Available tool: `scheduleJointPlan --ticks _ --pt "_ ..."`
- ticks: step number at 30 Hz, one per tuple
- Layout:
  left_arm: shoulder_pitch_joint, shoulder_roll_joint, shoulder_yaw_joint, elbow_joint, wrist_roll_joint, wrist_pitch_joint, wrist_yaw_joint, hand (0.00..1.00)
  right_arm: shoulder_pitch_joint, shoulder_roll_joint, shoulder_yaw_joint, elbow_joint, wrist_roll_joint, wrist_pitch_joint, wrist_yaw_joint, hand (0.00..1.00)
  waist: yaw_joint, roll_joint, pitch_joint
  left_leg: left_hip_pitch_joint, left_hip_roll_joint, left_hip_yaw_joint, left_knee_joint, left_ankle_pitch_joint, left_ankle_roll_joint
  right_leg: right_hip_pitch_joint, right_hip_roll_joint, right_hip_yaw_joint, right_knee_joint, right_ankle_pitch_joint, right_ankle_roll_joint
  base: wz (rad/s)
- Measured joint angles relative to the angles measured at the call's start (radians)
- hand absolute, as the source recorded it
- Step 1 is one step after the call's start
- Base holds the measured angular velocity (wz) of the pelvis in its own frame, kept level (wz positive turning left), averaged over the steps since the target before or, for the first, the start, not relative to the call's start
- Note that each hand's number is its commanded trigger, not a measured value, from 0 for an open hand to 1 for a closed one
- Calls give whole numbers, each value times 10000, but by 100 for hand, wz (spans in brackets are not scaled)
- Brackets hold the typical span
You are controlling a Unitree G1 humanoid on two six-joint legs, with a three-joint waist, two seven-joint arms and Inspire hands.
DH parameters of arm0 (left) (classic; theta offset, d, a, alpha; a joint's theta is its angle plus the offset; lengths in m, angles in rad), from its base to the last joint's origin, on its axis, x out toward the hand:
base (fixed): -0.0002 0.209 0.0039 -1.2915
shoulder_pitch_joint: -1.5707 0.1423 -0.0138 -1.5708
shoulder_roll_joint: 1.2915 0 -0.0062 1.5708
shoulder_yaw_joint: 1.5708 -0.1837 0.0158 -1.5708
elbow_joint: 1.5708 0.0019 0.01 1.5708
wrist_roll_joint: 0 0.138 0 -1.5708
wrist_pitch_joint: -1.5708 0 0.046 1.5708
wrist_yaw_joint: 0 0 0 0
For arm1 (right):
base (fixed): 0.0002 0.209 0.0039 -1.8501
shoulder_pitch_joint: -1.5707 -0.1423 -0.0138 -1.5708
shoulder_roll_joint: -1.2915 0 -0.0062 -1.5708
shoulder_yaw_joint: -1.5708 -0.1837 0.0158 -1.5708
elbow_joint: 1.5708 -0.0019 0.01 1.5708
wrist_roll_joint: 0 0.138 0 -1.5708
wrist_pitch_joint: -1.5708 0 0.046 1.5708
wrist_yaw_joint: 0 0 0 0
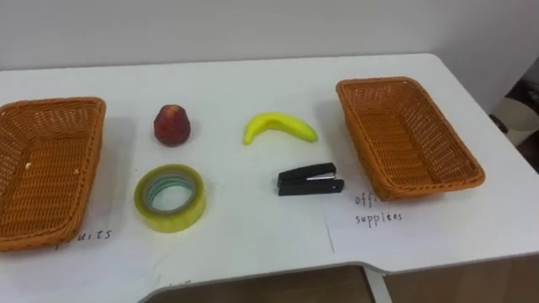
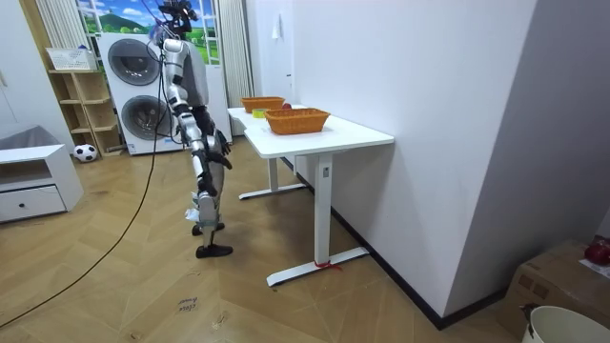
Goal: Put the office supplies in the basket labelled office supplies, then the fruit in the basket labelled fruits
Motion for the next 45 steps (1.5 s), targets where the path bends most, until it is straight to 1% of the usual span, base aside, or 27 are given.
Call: scheduleJointPlan --ticks 3,5,6,7,8,10,11,13,14,15,16,18,19,21,23,24,26,28,30,32,34,36,37,41,42,43,45 --pt "79 -3 162 -124 2 24 46 0 -21 -57 -536 -966 242 -103 -779 0 -19 -25 6 -16 -3 32 -2 0 0 -53 0 51 46 -23 7 -3" --pt "110 0 178 -177 9 38 47 0 46 -104 -746 -1784 453 -141 -1363 0 -66 -66 -7 -39 -9 33 -7 1 1 -123 -14 49 137 -78 9 0" --pt "232 -3 169 -354 13 91 46 0 169 -111 -838 -2682 630 -145 -1830 0 -92 -74 -11 -50 -11 38 -17 1 1 -147 -18 50 159 -107 7 0" --pt "388 1 169 -568 -6 123 56 0 189 -150 -893 -3480 844 -181 -2263 0 -209 -84 -14 -78 -8 37 -12 1 0 -167 -15 30 156 -116 1 0" --pt "411 2 169 -604 -19 126 58 0 186 -190 -903 -3764 852 -237 -2430 0 -260 -90 -12 -83 -7 44 -11 1 0 -176 -15 32 155 -117 -1 -4" --pt "483 -15 174 -646 0 192 57 0 158 -390 -1039 -4986 718 -290 -3249 0 -264 -132 0 -120 -7 110 -6 2 1 -295 -20 89 286 -151 0 -6" --pt "516 -13 178 -740 14 219 57 0 163 -426 -1072 -5316 697 -290 -3447 0 -269 -145 3 -135 -8 109 -5 2 1 -300 -22 78 286 -158 4 0" --pt "534 -6 169 -1038 76 257 57 0 90 -739 -1220 -6217 600 -415 -4195 0 -302 -225 19 -163 -9 119 0 2 0 -323 -22 78 282 -171 13 0" --pt "552 -5 168 -1085 76 258 55 0 41 -812 -1286 -6333 404 -443 -4361 0 -304 -247 18 -169 -9 118 1 2 0 -323 -22 78 283 -183 11 5" --pt "524 -5 165 -1117 75 258 52 0 12 -958 -1328 -6543 79 -566 -4737 0 -298 -251 33 -177 -9 116 1 2 0 -321 -22 70 283 -196 11 3" --pt "527 -6 138 -1149 76 261 38 0 -41 -1065 -1366 -6730 -370 -610 -5070 0 -276 -314 25 -183 -9 118 3 2 0 -328 -22 57 283 -201 9 0" --pt "477 -9 40 -1229 76 305 -4 0 -60 -1077 -1446 -7293 -979 -638 -5541 0 -300 -322 15 -300 -9 122 20 2 0 -450 -25 57 300 -201 7 0" --pt "543 -33 27 -1281 70 338 -29 0 -48 -1077 -1503 -7825 -1278 -635 -5754 0 -307 -301 33 -359 -13 126 27 3 1 -532 -29 79 325 -201 7 -4" --pt "524 -41 30 -1281 79 388 -31 0 -122 -1079 -1685 -8525 -1722 -638 -6102 0 -292 -278 23 -448 -13 133 34 5 2 -629 -28 96 349 -201 7 -2" --pt "518 -38 32 -1238 65 407 -44 0 -263 -1221 -1750 -8952 -2148 -644 -6485 0 -288 -291 26 -460 -13 121 30 6 2 -628 -27 82 339 -202 8 0" --pt "528 -40 11 -1173 34 408 -60 0 -311 -1290 -1750 -9305 -2662 -635 -6634 0 -266 -300 23 -448 -13 113 30 6 1 -615 -27 68 338 -203 9 0" --pt "573 -48 -57 -1150 1 416 -57 0 -398 -1371 -1746 -9949 -3480 -639 -6783 0 -221 -318 33 -447 -13 110 30 7 1 -611 -25 63 324 -203 9 0" --pt "561 -30 -126 -985 1 419 -54 0 -932 -1669 -1706 -10210 -4203 -642 -6879 0 -215 -428 48 -446 -10 102 35 9 1 -612 -25 43 331 -202 8 0" --pt "568 -22 -248 -977 33 430 -55 0 -1180 -1848 -1691 -10473 -4612 -640 -6923 0 -203 -506 37 -467 -4 92 41 9 1 -620 -32 -20 331 -202 8 4" --pt "574 -18 -241 -978 80 442 -59 0 -1195 -1931 -1683 -11068 -4946 -637 -6806 0 -129 -550 20 -465 4 91 43 9 1 -612 -30 -33 318 -202 8 2" --pt "565 -4 -245 -967 90 460 -59 0 -1292 -2068 -1672 -11702 -5326 -650 -6612 0 41 -634 43 -461 5 92 43 8 1 -609 -29 -30 318 -200 5 0" --pt "505 54 -309 -886 90 459 -60 0 -1552 -2201 -1655 -11817 -5543 -650 -6445 0 38 -666 62 -462 -1 94 43 8 1 -607 -36 -36 323 -199 3 0" --pt "447 131 -432 -783 87 457 -70 0 -1708 -2301 -1580 -11889 -5552 -649 -6335 0 82 -701 57 -459 0 89 43 8 1 -602 -36 -43 347 -199 3 0" --pt "397 192 -548 -666 106 463 -186 0 -2222 -2522 -1237 -11956 -5621 -645 -6051 0 78 -717 59 -465 0 66 44 8 1 -608 -54 -140 389 -198 2 2" --pt "366 183 -552 -669 224 464 -240 0 -2435 -2592 -1176 -11965 -5765 -640 -5918 0 95 -697 75 -462 3 59 37 8 1 -626 -68 -257 440 -198 3 0" --pt "355 180 -548 -660 309 464 -278 0 -2717 -2703 -1041 -11977 -5910 -627 -5809 0 100 -660 85 -448 3 65 29 8 1 -626 -72 -267 454 -199 3 0" --pt "356 200 -541 -643 310 444 -290 0 -2955 -2858 -794 -12125 -6288 -565 -5579 0 102 -632 69 -452 6 45 32 8 1 -616 -69 -307 456 -199 3 3"
